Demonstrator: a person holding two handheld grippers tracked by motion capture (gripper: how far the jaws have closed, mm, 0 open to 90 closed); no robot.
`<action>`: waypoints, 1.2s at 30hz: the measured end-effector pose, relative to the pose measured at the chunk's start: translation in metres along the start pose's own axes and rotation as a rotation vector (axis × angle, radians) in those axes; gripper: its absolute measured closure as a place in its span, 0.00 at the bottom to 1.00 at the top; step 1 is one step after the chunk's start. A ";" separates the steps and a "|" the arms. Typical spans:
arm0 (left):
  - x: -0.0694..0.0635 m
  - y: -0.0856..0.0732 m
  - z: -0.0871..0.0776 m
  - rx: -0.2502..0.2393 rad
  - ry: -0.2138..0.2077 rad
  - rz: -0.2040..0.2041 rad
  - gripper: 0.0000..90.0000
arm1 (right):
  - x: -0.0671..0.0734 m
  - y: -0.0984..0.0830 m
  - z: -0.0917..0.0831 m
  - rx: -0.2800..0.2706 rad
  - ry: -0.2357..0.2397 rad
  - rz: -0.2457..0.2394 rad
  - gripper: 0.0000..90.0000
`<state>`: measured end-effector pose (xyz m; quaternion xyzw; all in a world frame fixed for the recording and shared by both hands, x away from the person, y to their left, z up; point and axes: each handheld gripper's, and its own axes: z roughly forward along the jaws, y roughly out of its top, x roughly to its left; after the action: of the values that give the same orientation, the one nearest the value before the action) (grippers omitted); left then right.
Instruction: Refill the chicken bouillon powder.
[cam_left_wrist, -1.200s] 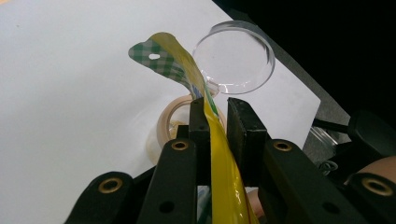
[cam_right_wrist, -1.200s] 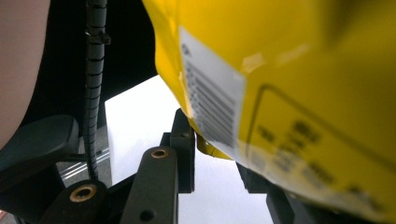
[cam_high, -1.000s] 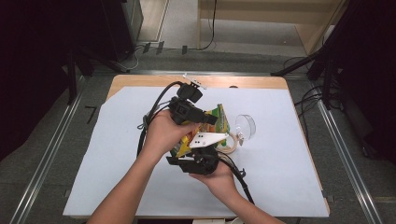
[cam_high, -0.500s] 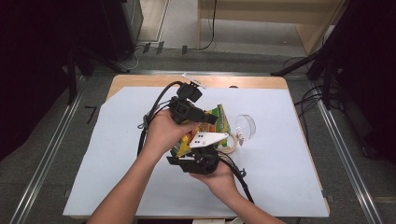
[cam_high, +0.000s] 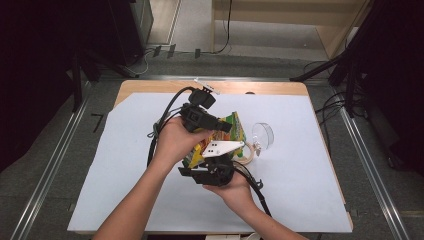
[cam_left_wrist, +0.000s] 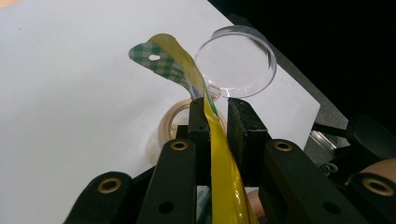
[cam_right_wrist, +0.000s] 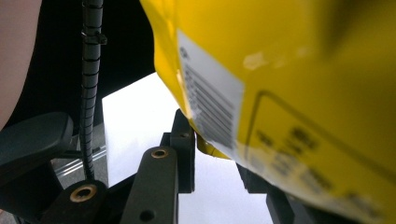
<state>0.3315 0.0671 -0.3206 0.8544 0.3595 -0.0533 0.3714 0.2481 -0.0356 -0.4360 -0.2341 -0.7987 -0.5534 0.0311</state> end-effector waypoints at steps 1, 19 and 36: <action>0.000 0.000 -0.001 -0.002 0.001 -0.001 0.89 | 0.000 0.000 0.000 -0.001 0.000 -0.003 0.80; 0.000 0.000 -0.005 -0.006 0.005 -0.007 0.89 | 0.001 0.003 0.002 -0.003 0.008 -0.010 0.80; 0.002 -0.003 -0.005 -0.015 0.000 -0.012 0.89 | 0.002 0.003 0.003 0.007 0.001 -0.023 0.80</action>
<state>0.3299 0.0734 -0.3194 0.8495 0.3648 -0.0527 0.3774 0.2478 -0.0316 -0.4340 -0.2247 -0.8031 -0.5512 0.0258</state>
